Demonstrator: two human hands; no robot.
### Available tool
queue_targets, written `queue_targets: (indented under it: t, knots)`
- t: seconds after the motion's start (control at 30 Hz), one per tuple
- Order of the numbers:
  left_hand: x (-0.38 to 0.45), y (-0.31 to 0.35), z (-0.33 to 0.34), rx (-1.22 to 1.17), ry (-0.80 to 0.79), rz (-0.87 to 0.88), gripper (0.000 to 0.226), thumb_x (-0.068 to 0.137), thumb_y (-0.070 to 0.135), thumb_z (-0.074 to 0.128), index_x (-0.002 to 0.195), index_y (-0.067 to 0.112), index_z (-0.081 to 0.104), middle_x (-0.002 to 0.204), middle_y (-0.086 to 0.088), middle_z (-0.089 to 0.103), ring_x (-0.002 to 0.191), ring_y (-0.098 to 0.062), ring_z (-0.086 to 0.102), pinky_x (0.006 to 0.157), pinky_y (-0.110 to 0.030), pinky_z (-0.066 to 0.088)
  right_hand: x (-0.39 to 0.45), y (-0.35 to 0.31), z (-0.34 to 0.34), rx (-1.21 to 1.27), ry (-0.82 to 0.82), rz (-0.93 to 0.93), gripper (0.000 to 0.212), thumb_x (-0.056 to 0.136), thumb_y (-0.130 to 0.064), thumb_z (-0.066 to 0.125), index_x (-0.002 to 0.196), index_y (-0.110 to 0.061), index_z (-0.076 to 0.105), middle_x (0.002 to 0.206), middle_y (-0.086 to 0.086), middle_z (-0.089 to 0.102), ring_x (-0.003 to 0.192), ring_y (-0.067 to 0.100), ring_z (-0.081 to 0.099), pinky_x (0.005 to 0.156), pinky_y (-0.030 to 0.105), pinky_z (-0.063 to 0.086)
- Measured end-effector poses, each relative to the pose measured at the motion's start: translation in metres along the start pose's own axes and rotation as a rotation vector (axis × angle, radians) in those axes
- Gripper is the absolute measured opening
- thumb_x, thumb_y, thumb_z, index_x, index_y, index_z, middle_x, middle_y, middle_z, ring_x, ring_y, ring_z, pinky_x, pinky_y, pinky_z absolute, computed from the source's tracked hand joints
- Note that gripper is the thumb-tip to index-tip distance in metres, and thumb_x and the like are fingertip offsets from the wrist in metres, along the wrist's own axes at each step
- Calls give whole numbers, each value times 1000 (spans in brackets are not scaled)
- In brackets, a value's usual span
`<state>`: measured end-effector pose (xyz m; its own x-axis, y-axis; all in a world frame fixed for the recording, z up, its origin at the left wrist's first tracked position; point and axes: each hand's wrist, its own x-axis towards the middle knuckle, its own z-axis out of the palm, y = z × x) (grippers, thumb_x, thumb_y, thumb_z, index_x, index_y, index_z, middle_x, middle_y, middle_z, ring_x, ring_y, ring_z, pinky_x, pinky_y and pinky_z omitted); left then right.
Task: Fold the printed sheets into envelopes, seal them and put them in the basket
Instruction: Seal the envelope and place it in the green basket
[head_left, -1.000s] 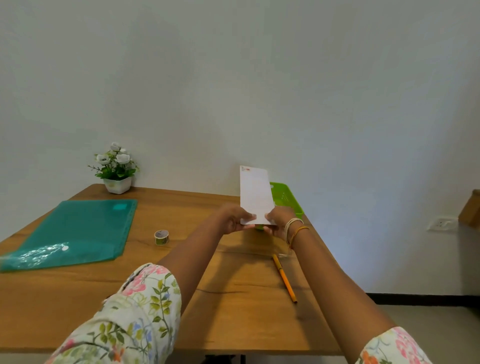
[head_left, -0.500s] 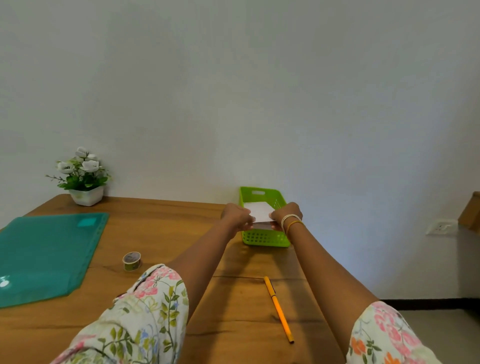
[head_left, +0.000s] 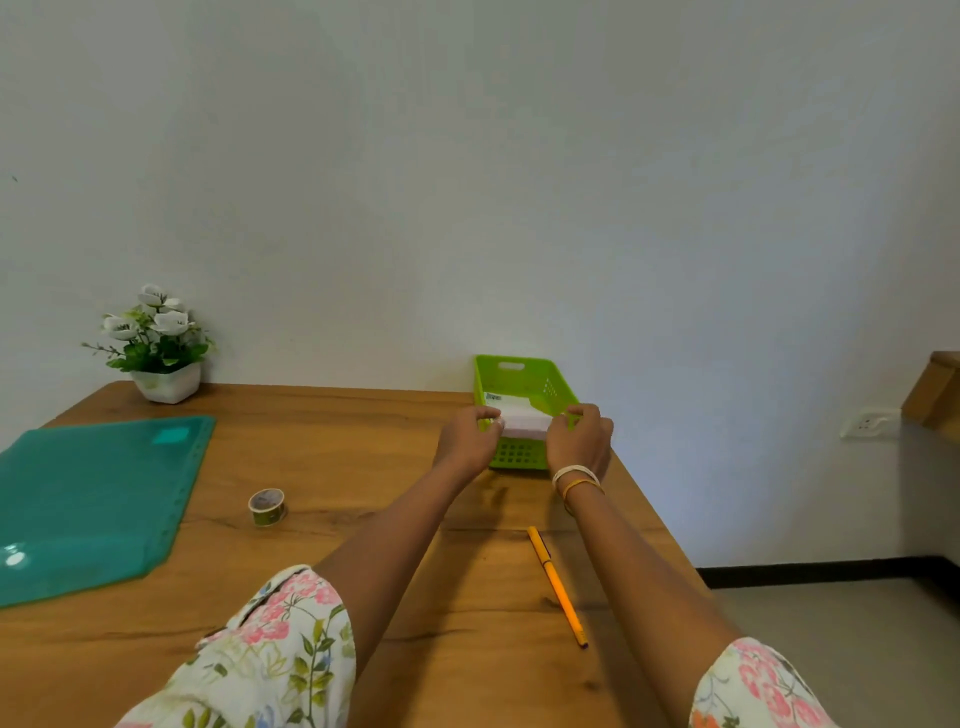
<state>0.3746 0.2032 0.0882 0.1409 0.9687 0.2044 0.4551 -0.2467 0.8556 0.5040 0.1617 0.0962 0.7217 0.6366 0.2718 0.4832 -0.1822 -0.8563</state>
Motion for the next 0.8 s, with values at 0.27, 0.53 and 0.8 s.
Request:
queue_targets:
  t: [0.27,0.53,0.8]
  knots:
    - [-76,-31,-13,128,31,44,22,94,23,58,109,15,71,118,-10,65,112,-26,58,88,-30,42,-76,36,-8,-146,-293,302,52,93,-37,48,129,0,45,135,21,50,122,39,50,98,41,41]
    - [-146,-79,-53,350,44,75,21,94,24,54,107,19,69,114,-7,61,108,-26,56,90,-37,47,-134,42,-32,-675,-433,184,77,71,-45,58,136,-8,39,136,14,40,126,33,40,98,43,42]
    - [-168,-111,-99,368,130,50,21,95,23,52,107,16,69,112,-5,58,102,-20,57,87,-33,48,-176,16,11,-641,-501,-189,37,92,-20,44,128,-11,48,129,13,52,116,32,56,91,39,47]
